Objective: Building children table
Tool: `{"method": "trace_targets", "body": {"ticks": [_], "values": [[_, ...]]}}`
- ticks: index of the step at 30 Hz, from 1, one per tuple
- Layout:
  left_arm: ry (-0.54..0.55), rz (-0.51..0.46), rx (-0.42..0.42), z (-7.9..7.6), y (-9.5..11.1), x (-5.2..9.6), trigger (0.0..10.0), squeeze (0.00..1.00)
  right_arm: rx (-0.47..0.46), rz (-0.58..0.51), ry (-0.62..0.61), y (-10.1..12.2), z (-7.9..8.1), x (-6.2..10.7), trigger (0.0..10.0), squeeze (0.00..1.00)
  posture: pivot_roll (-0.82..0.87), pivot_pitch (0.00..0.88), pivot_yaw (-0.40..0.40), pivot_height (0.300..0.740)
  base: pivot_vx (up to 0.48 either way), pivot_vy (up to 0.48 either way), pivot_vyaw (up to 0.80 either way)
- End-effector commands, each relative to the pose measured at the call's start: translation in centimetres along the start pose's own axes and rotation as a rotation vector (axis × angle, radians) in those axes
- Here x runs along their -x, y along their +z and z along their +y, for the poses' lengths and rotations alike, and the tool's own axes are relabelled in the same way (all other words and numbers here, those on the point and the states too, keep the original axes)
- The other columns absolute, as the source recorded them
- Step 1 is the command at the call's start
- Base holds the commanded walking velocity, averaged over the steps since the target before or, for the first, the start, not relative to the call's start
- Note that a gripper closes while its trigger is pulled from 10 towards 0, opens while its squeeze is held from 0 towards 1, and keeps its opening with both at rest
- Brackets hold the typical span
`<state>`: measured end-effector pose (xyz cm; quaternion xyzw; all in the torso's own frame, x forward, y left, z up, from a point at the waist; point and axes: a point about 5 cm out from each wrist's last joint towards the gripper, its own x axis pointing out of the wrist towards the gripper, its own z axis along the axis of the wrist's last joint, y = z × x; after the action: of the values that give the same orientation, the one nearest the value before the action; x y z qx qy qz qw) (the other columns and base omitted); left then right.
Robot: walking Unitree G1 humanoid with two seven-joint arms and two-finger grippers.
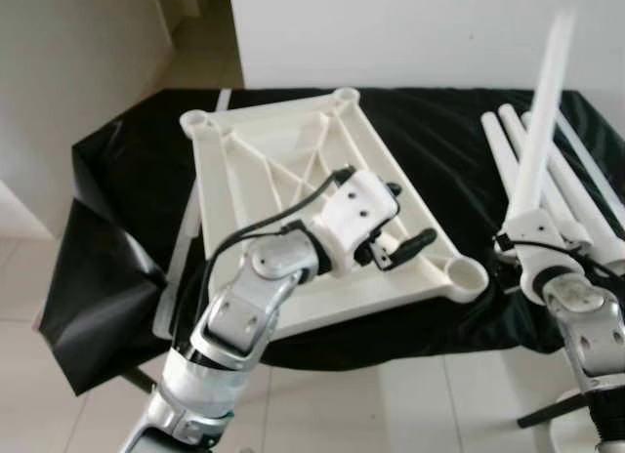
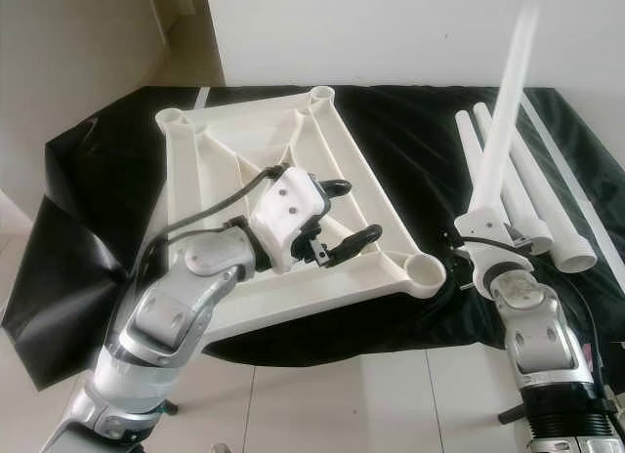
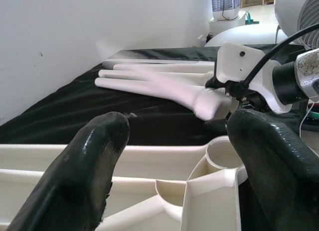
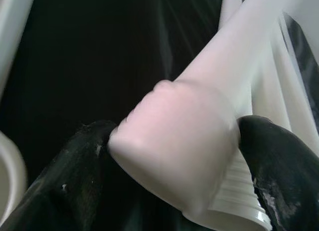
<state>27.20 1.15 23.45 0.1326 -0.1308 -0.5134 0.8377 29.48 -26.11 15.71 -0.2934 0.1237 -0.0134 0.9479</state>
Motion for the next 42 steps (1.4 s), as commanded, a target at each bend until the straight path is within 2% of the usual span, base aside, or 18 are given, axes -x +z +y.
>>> {"method": "trace_targets", "body": {"ticks": [1,8,9,11,12,18,21,22,23,26,29,33,35,39,41,42], "values": [[0.018,-0.016,-0.013,0.1,0.7,0.0,10.0,0.00,0.002,-0.004,0.021,0.2,0.2,0.1,10.0,1.00,-0.07,0.067,0.010,0.740,0.000,0.000,0.00],[0.019,-0.023,-0.009,0.1,0.8,-0.1,10.0,0.00,0.027,-0.025,0.019,0.4,0.2,0.1,10.0,1.00,-0.07,0.062,0.011,0.740,0.000,0.000,0.00],[0.019,-0.024,-0.009,0.1,0.8,-0.1,10.0,0.00,0.033,-0.030,0.017,0.5,0.2,0.1,10.0,0.78,-0.07,0.062,0.011,0.740,0.000,0.000,0.00],[0.018,-0.024,-0.008,0.0,0.8,-0.1,10.0,0.00,0.031,-0.033,0.025,0.5,0.3,0.1,10.0,0.78,-0.07,0.061,0.011,0.740,0.000,0.000,0.00],[0.017,-0.024,-0.009,0.0,0.8,-0.1,10.0,0.00,0.037,-0.035,0.025,0.5,0.3,0.1,10.0,0.00,-0.07,0.059,0.010,0.740,0.000,0.000,0.00],[0.014,-0.023,-0.010,0.0,0.8,-0.1,10.0,0.00,0.019,-0.042,0.018,0.5,0.4,0.1,10.0,0.00,-0.07,0.053,0.012,0.740,0.000,0.000,0.00],[0.015,-0.025,-0.022,0.0,0.8,-0.1,10.0,0.00,-0.096,-0.080,-0.047,0.9,-0.2,0.1,10.0,0.00,-0.07,0.046,0.010,0.740,0.000,0.000,0.00],[0.015,-0.025,-0.022,0.0,0.8,-0.1,10.0,0.00,-0.096,-0.080,-0.047,0.9,-0.2,0.1,10.0,0.00,-0.07,0.046,0.010,0.740,0.000,0.000,0.00],[0.022,-0.026,-0.036,0.1,0.8,-0.1,10.0,0.00,-0.186,-0.107,-0.109,1.2,-0.7,0.1,10.0,0.00,-0.07,0.047,0.009,0.740,0.000,0.000,0.00],[0.025,-0.026,-0.040,0.1,0.8,-0.1,10.0,0.00,-0.219,-0.112,-0.128,1.2,-0.9,0.1,10.0,0.00,-0.07,0.047,0.009,0.740,0.000,0.000,0.00],[0.037,-0.015,-0.069,0.3,0.6,0.0,10.0,0.00,-0.354,-0.119,-0.238,0.3,-1.5,0.5,10.0,0.00,-0.07,0.052,0.004,0.740,0.000,0.000,0.00],[0.039,-0.011,-0.080,0.2,0.5,0.0,10.0,0.00,-0.385,-0.107,-0.264,-0.2,-1.7,0.6,10.0,0.00,-0.07,0.053,0.005,0.740,0.000,0.000,0.00],[0.035,-0.008,-0.098,0.1,0.5,0.0,10.0,0.00,-0.419,-0.053,-0.303,-1.5,-2.3,0.5,10.0,0.00,-0.07,0.055,0.011,0.740,0.000,0.000,0.00],[0.034,-0.007,-0.105,0.0,0.5,-0.1,10.0,0.00,-0.427,-0.041,-0.315,-1.9,-2.5,0.4,10.0,0.00,-0.07,0.054,0.013,0.740,0.000,0.000,0.00],[0.036,-0.008,-0.116,-0.1,0.5,-0.2,10.0,0.00,-0.470,-0.053,-0.327,-1.9,-2.8,0.0,10.0,0.00,-0.07,0.053,0.014,0.740,0.000,0.000,0.00],[0.040,-0.007,-0.125,-0.1,0.5,-0.3,10.0,0.00,-0.497,-0.069,-0.314,-1.6,-2.7,-0.3,10.0,0.77,-0.07,0.050,0.018,0.740,0.000,0.000,0.00]]}}
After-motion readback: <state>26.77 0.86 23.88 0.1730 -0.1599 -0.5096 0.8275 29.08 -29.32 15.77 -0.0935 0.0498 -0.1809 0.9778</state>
